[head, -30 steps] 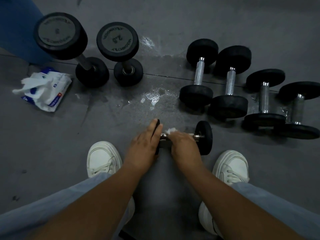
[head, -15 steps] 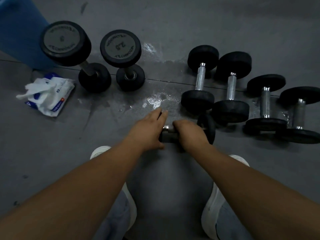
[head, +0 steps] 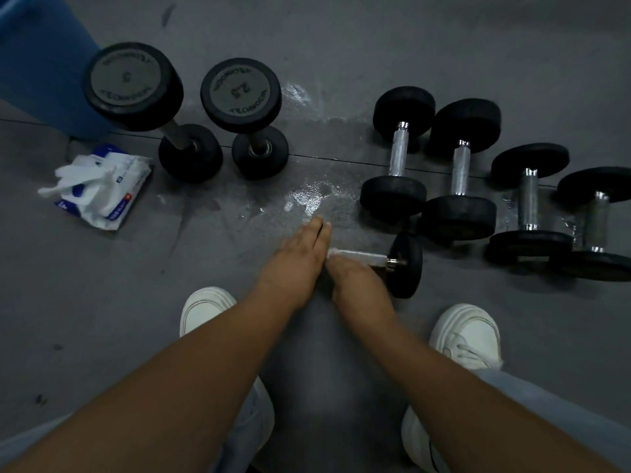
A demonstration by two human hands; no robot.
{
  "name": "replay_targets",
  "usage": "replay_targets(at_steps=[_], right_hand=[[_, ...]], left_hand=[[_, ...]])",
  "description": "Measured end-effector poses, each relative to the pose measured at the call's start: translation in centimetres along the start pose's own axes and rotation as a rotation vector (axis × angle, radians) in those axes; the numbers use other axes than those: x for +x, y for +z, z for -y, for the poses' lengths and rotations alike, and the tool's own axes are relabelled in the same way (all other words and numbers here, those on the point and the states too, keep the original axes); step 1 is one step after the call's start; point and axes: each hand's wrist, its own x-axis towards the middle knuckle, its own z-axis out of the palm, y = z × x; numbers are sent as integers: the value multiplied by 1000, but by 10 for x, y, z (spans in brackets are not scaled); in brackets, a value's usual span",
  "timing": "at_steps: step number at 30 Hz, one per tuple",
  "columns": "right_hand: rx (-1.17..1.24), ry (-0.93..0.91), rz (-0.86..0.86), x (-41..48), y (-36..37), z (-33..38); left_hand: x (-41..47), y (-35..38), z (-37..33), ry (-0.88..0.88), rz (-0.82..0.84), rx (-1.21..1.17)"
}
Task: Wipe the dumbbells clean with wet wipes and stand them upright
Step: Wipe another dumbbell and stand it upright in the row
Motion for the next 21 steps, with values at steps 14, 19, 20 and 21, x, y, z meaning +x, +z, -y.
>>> replay_targets(at_steps=[14,19,20,21], right_hand=[[-257,71,332,31,-25,-27],[-273,141,608,40,-22,-39],[-264,137,598,38,-22,-39],[-253,139,555,35,-23,-39]], left_hand=[[6,-9,11,41,19,36],[8,-14,13,33,177,56],[7,-14,12,30,203,63],[8,-14,11,40,193,80]])
